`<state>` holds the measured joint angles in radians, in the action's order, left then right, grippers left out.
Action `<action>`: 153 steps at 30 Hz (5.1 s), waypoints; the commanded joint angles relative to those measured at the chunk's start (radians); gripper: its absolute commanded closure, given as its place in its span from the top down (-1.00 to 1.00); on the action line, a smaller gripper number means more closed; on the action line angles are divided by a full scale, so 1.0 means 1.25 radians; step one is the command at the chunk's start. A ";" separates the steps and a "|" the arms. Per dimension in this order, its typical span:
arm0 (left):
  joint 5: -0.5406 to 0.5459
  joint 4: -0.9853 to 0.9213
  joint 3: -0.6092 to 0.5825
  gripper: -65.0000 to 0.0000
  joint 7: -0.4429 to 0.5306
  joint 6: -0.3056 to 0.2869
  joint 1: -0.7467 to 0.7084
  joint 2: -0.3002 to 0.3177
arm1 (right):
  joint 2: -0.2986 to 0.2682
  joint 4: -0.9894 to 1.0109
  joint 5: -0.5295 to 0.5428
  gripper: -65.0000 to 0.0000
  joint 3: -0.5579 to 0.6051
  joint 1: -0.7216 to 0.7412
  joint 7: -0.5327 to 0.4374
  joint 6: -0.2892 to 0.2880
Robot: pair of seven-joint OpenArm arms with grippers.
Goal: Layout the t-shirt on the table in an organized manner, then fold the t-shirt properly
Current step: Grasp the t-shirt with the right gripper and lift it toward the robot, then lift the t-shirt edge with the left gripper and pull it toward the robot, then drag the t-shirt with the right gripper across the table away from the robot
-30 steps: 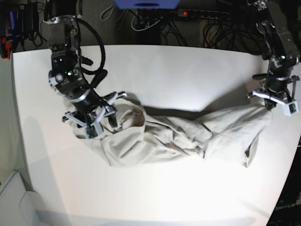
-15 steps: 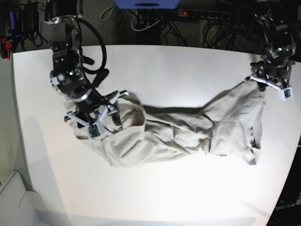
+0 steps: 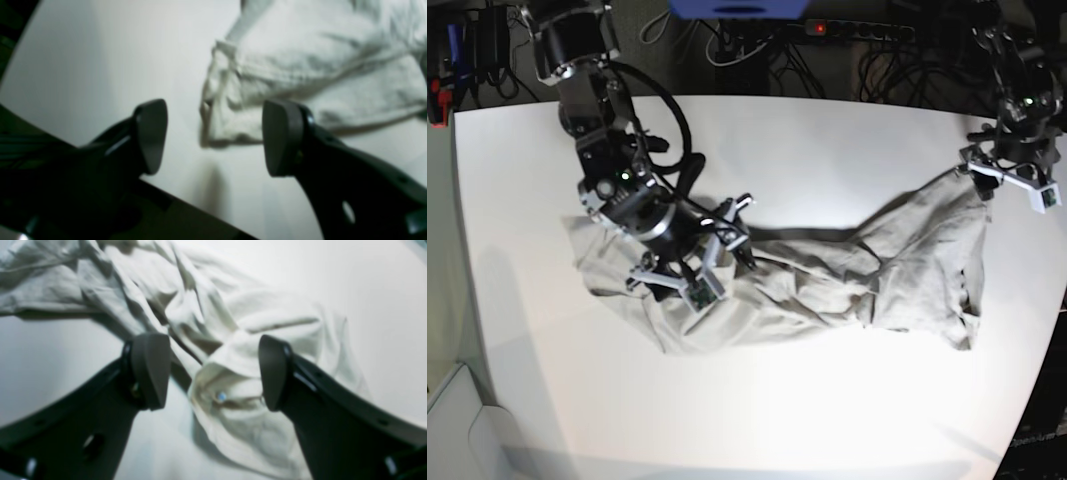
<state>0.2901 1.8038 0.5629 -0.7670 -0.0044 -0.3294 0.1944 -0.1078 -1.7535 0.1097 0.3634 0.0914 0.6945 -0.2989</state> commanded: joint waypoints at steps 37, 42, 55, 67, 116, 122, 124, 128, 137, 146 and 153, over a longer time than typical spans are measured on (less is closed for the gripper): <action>0.002 0.071 0.066 0.34 0.016 -0.002 -0.021 -0.028 | 0.120 0.420 0.002 -0.49 0.140 0.151 -0.158 -0.014; 0.003 0.074 0.066 0.34 0.016 -0.002 -0.008 -0.028 | 0.075 0.335 0.002 -1.00 0.194 0.124 -0.157 -0.014; 0.160 0.114 0.065 0.34 0.016 -0.002 0.097 -0.049 | -0.100 0.035 0.002 -1.00 0.333 -0.096 -0.157 -0.016; 0.109 0.008 -0.137 0.34 0.025 0.005 0.213 -0.052 | -0.112 0.101 0.002 -0.81 0.331 -0.114 -0.054 -0.016; 0.104 0.112 -0.107 -0.99 0.016 0.003 0.102 -0.095 | -0.112 0.101 0.002 -0.81 0.329 -0.081 -0.057 -0.016; 0.105 0.152 -0.007 -0.99 0.016 0.000 -0.016 -0.094 | -0.112 0.102 0.002 -0.81 0.329 -0.076 -0.057 -0.016; 0.105 0.151 0.024 -0.99 0.016 0.000 -0.045 -0.095 | -0.111 0.102 0.002 -0.81 0.329 -0.076 -0.057 -0.016; 0.105 0.151 0.050 -0.99 0.016 -0.001 -0.086 -0.095 | -0.111 0.102 0.002 -0.81 0.329 -0.076 -0.057 -0.016; 0.105 0.151 0.052 -0.74 -0.062 -0.001 -0.126 -0.087 | -0.100 0.100 0.002 -0.81 0.329 -0.079 -0.055 -0.016; 0.104 0.151 0.056 0.35 -0.148 -0.106 -0.125 -0.047 | -0.103 0.002 0.002 -0.81 0.271 -0.111 -0.052 -0.011; 0.104 0.151 0.135 0.58 -0.157 -0.209 -0.107 -0.073 | -0.106 -0.013 0.002 -0.81 0.249 -0.119 -0.050 -0.011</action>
<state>0.4110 1.9747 0.7258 -0.9817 -0.2512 -0.4698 0.0925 -0.2432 -1.7496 0.1093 0.6769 -0.0658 0.6571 -0.2989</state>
